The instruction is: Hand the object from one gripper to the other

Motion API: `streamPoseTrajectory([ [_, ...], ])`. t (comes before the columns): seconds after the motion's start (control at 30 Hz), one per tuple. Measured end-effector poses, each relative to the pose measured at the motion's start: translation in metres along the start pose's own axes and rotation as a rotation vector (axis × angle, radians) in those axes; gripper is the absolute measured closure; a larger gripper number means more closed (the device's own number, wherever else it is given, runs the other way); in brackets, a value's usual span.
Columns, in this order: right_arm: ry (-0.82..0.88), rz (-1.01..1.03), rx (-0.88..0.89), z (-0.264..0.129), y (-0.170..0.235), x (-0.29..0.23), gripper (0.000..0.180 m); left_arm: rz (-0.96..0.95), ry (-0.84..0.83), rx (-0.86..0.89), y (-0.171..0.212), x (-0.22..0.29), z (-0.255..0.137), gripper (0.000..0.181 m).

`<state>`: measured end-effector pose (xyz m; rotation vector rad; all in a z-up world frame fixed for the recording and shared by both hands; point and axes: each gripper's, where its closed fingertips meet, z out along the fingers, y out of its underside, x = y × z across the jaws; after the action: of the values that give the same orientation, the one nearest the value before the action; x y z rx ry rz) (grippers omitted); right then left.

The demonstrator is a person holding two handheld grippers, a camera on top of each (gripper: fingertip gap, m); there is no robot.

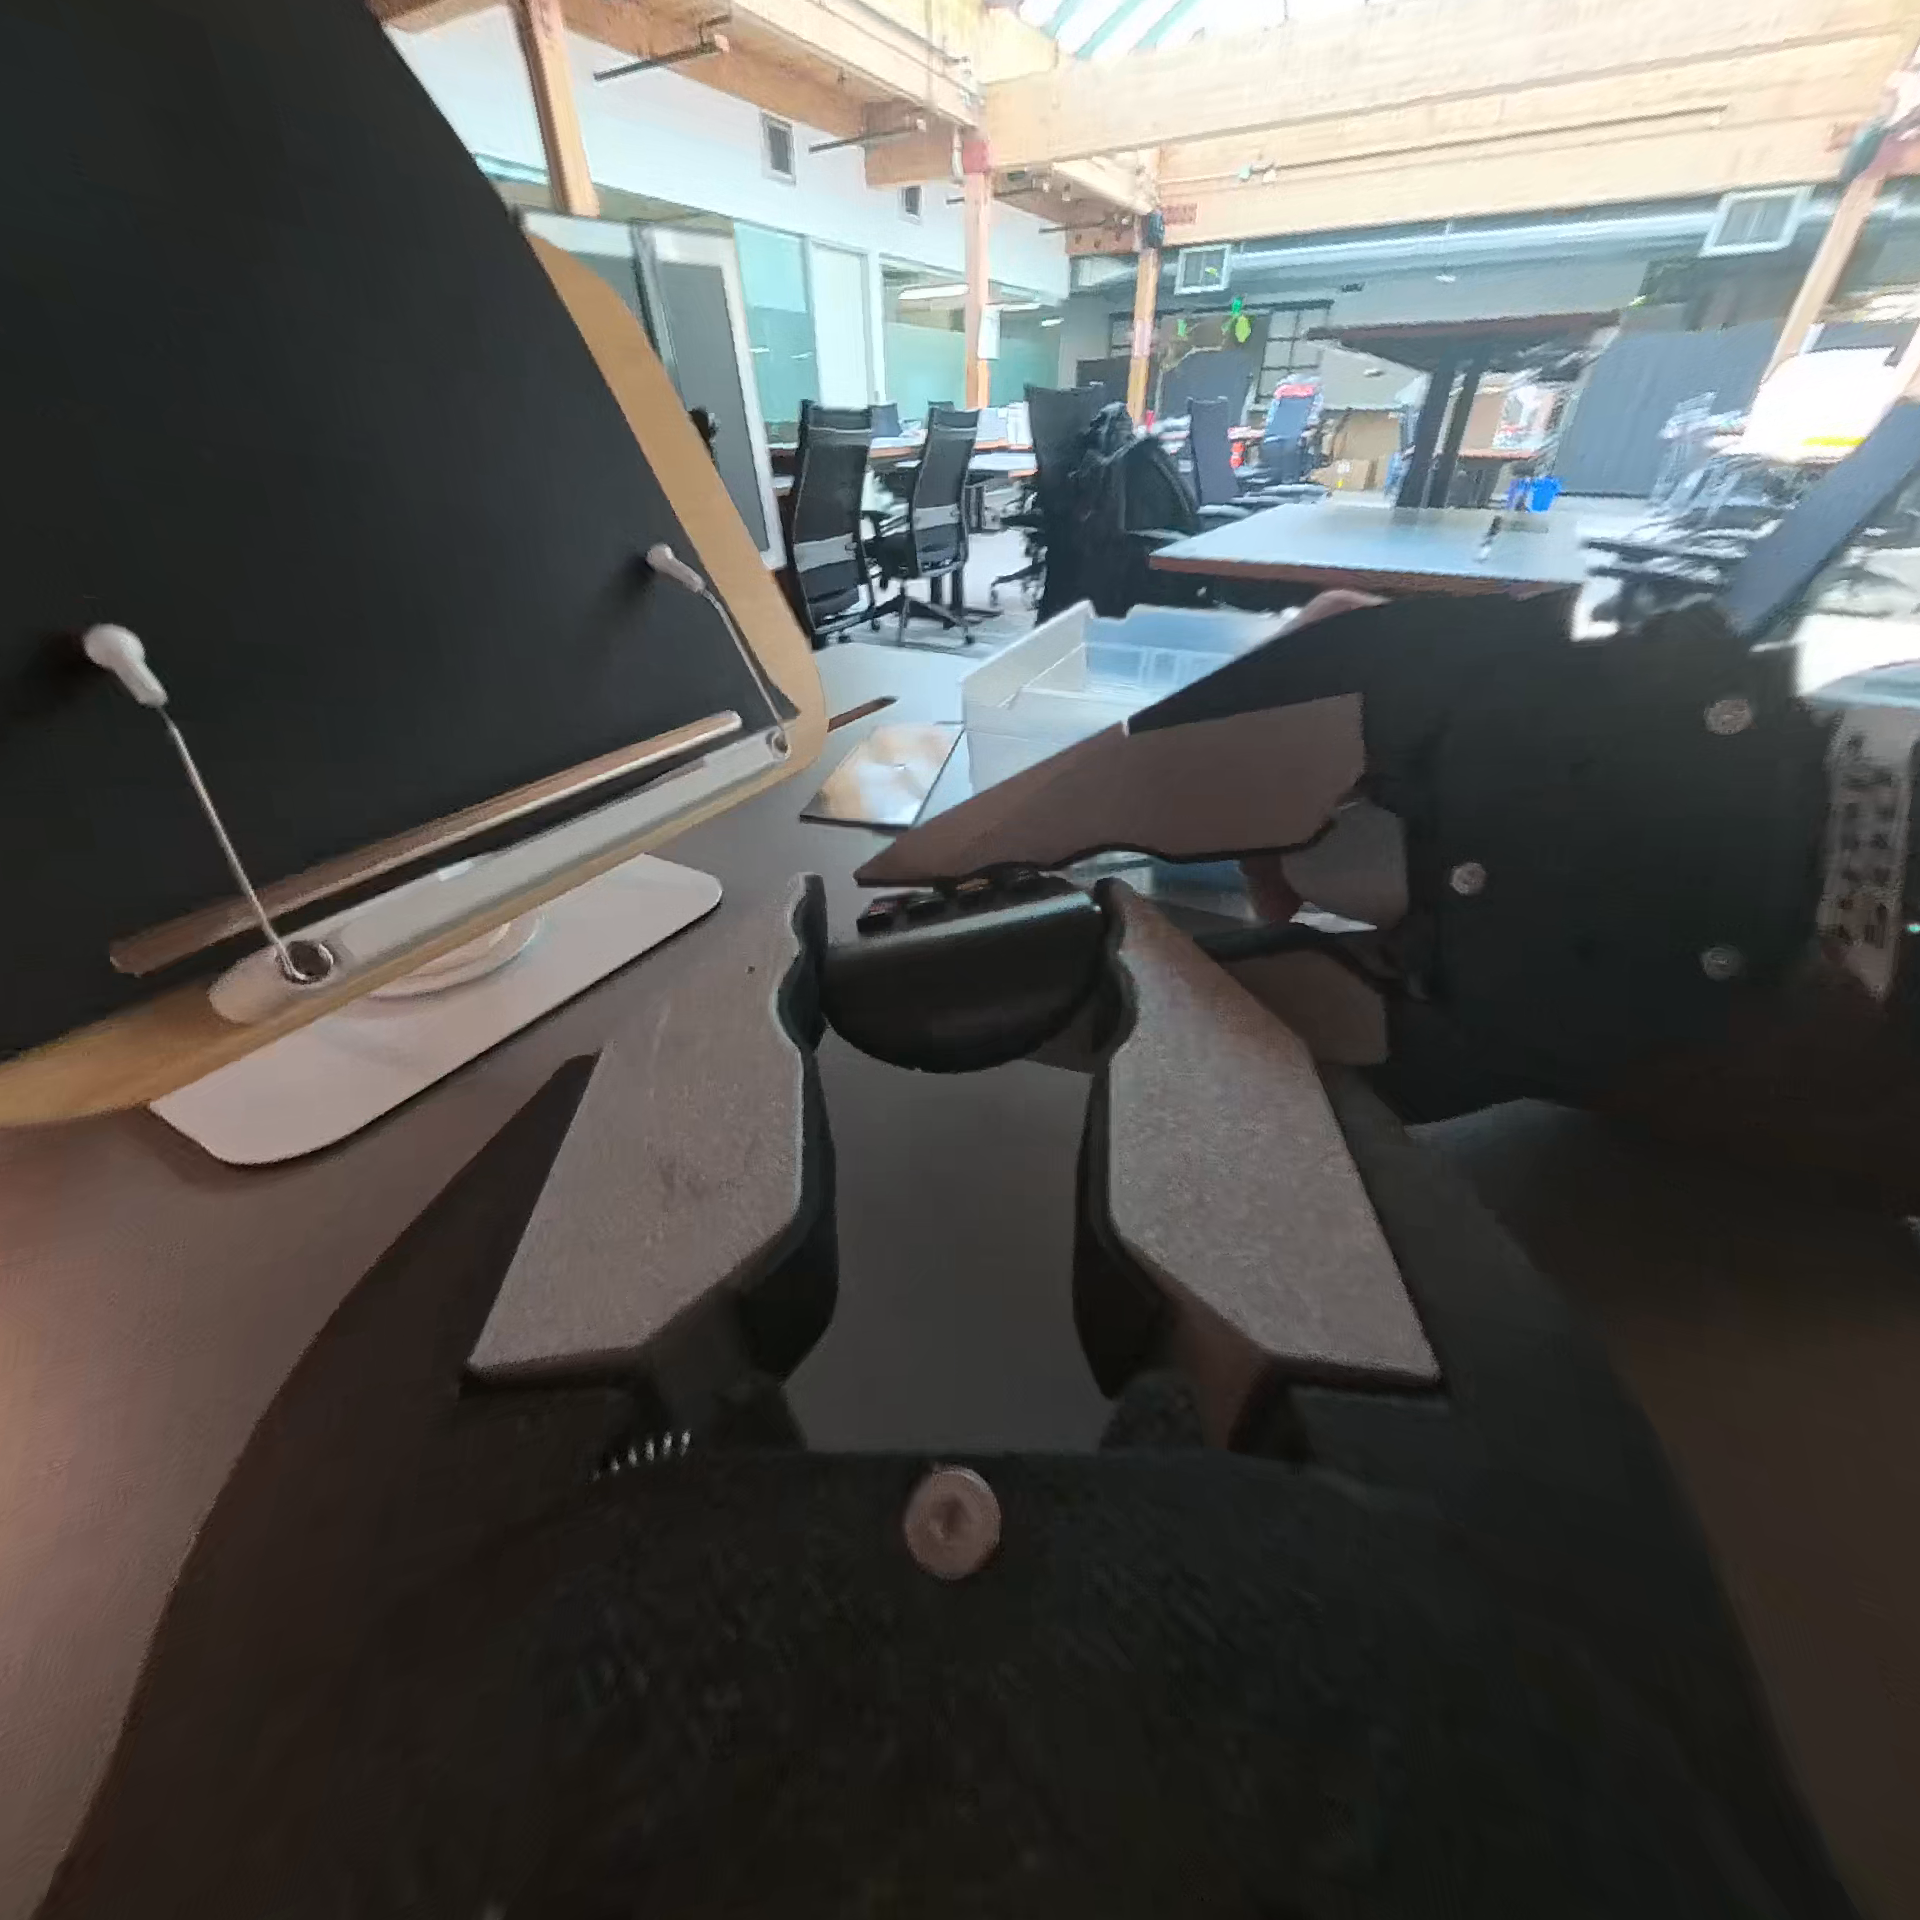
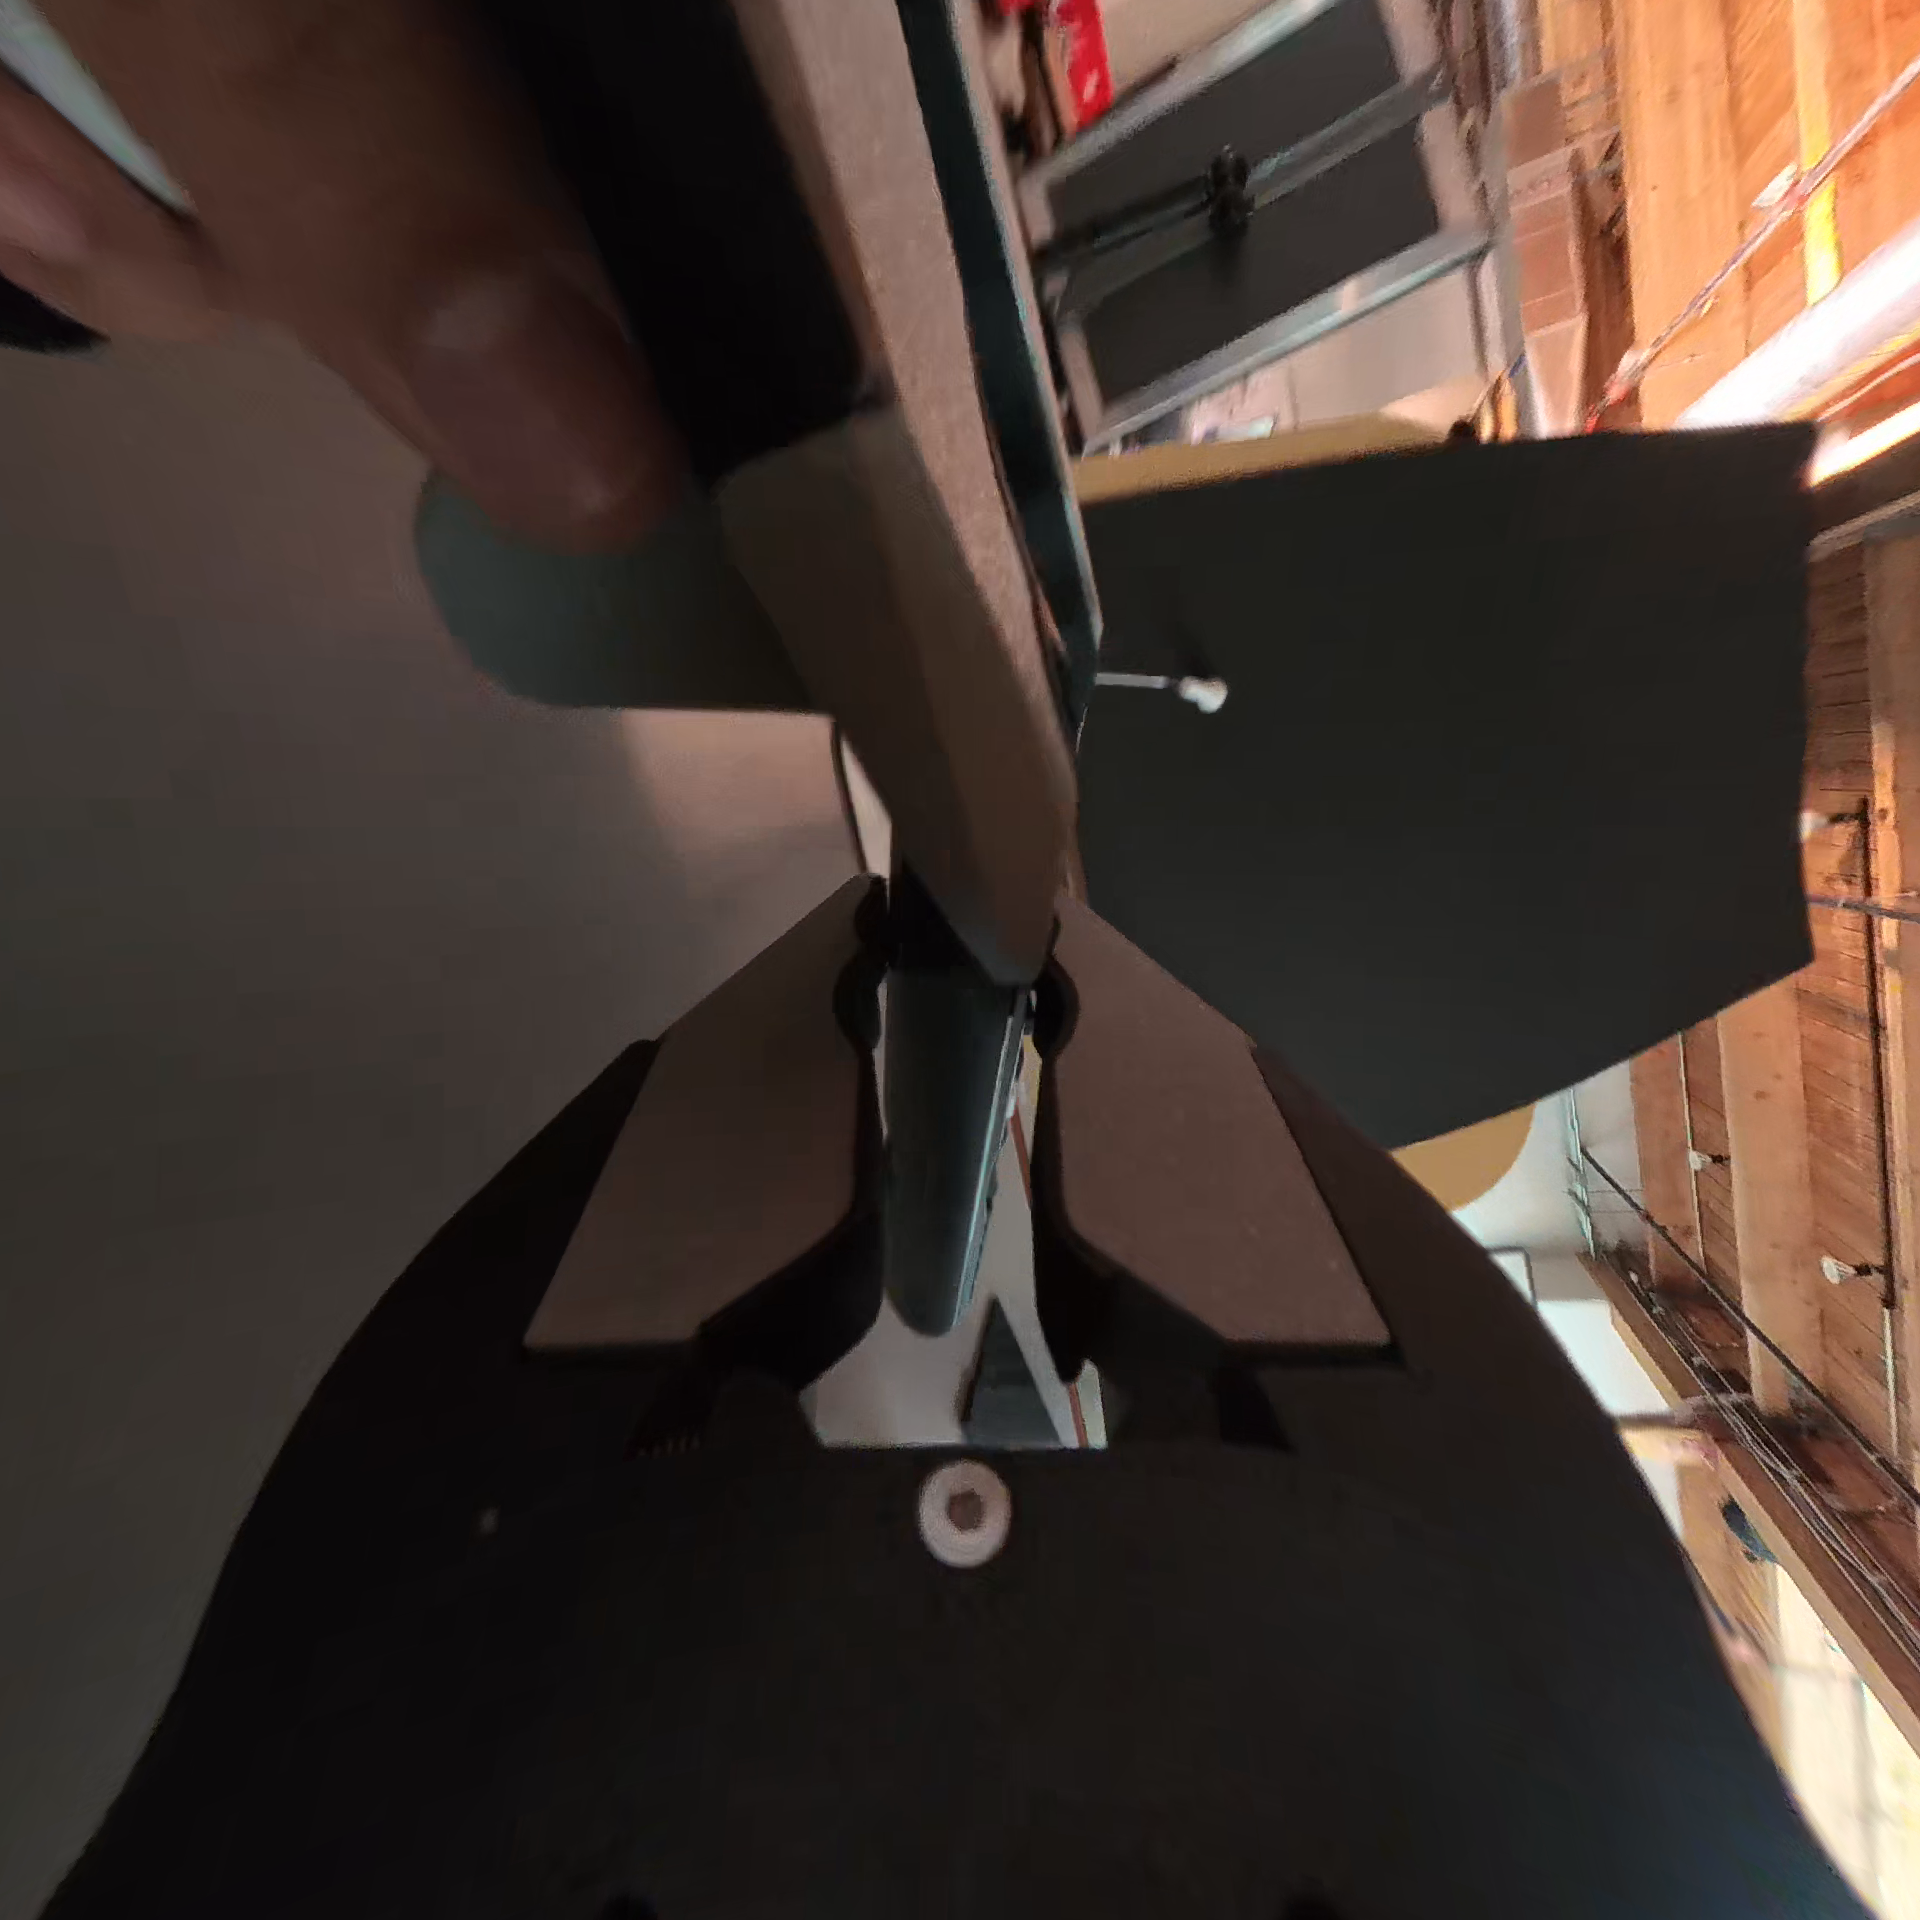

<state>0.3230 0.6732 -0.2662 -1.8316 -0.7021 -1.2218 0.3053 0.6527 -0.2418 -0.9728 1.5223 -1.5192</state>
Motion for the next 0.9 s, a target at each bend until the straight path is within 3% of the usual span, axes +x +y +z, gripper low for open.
streamPoseTrajectory([
  [0.1,0.031,0.079,0.100,-0.008,-0.012,0.011,0.154,-0.086,0.057,0.065,-0.016,-0.004,-0.012,0.133],
  [0.17,-0.036,0.198,0.125,-0.010,-0.010,0.011,0.141,-0.112,0.037,0.101,-0.024,-0.016,-0.021,0.133],
  [0.23,-0.166,0.351,0.217,-0.018,-0.014,0.009,0.125,-0.164,0.028,0.148,-0.031,-0.029,-0.030,0.133],
  [0.3,-0.176,0.517,0.242,-0.024,-0.002,0.028,0.129,-0.221,0.033,0.222,-0.040,-0.039,-0.041,0.133],
  [0.37,-0.243,0.778,0.302,-0.030,0.008,0.047,0.122,-0.195,-0.019,0.285,-0.052,-0.050,-0.053,0.133],
  [0.43,-0.361,1.121,0.401,-0.035,0.013,0.062,0.118,-0.010,-0.096,0.358,-0.069,-0.048,-0.065,0.133],
  [0.5,-0.651,1.371,0.569,-0.050,-0.004,0.062,0.127,0.233,-0.124,0.395,-0.084,-0.025,-0.071,0.133],
  [0.57,-0.900,1.535,0.682,-0.061,-0.019,0.060,0.129,0.427,-0.154,0.393,-0.089,0.002,-0.068,0.133],
  [0.7,-1.112,1.766,0.850,-0.066,-0.035,0.065,0.143,0.815,-0.211,0.332,-0.075,0.049,-0.045,0.133],
  [0.8,-1.182,1.802,0.976,-0.072,-0.035,0.070,0.153,0.901,-0.193,0.312,-0.060,0.068,-0.031,0.132],
  [0.9,-1.116,1.814,0.922,-0.060,-0.021,0.067,0.155,0.808,-0.185,0.227,-0.046,0.052,-0.020,0.131],
])
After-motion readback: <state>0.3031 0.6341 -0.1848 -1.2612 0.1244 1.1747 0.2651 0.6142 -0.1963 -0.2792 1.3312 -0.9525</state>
